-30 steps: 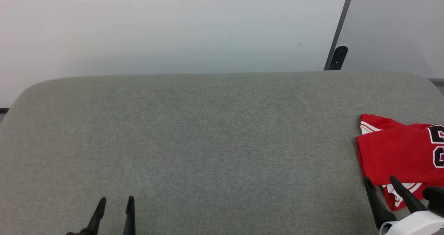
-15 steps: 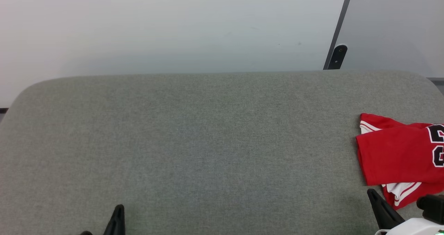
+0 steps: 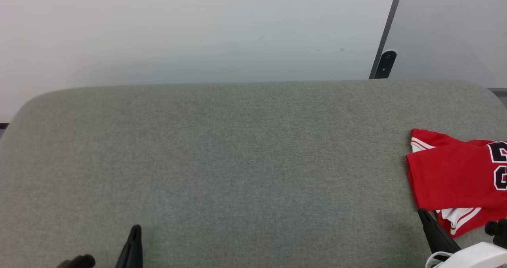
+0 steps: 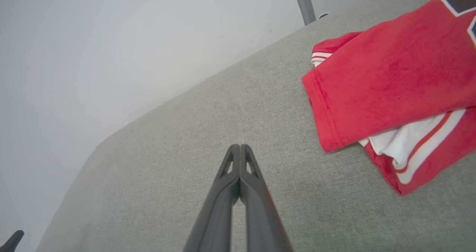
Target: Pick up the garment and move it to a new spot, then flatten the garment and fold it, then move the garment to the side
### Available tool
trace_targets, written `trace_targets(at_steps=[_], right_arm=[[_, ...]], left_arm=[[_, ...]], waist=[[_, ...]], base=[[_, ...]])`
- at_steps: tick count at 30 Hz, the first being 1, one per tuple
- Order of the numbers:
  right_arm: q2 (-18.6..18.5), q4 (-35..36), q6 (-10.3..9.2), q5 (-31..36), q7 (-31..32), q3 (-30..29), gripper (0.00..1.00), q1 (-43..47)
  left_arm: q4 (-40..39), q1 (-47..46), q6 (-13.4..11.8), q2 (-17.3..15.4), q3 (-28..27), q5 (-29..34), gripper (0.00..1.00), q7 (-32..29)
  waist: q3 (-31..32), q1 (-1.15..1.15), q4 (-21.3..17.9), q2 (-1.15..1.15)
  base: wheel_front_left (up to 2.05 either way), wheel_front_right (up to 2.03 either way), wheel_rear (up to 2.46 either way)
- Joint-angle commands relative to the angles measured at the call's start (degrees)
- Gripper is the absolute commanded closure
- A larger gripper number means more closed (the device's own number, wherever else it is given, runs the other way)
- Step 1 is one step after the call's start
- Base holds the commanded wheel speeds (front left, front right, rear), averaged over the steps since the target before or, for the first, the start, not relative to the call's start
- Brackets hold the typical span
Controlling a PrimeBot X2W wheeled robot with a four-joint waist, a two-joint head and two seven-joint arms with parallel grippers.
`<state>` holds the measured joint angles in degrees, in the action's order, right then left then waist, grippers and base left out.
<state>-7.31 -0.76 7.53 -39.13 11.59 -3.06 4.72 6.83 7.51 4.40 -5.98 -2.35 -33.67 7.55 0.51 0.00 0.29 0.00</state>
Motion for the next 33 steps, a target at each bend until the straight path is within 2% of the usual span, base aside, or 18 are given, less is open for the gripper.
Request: trace_targets(at_steps=[1,19,33], right_arm=[[-0.1,0.3,-0.01,-1.8,-0.5,-0.4,1.00,-1.7],[1.1,-3.1,-0.03,-14.9,-1.7,-1.2,1.00,-4.2],[1.7,-5.2,-0.03,-22.9,-2.4,-1.7,1.00,-5.8]], left_arm=[[-0.5,-1.4,0.3,-0.2,-0.4,-2.0,1.00,-0.3],[1.4,-4.7,1.1,0.7,-1.4,-16.4,1.00,-3.8],[2.6,-6.7,1.5,1.2,-2.0,-25.2,1.00,-6.0]], waist=[[0.0,0.00,0.0,0.00],[-0.1,0.00,-0.1,0.00],[-0.2,0.00,-0.1,0.00]], base=[[0.00,0.00,0.00],[0.00,0.00,0.00],[0.00,0.00,0.00]])
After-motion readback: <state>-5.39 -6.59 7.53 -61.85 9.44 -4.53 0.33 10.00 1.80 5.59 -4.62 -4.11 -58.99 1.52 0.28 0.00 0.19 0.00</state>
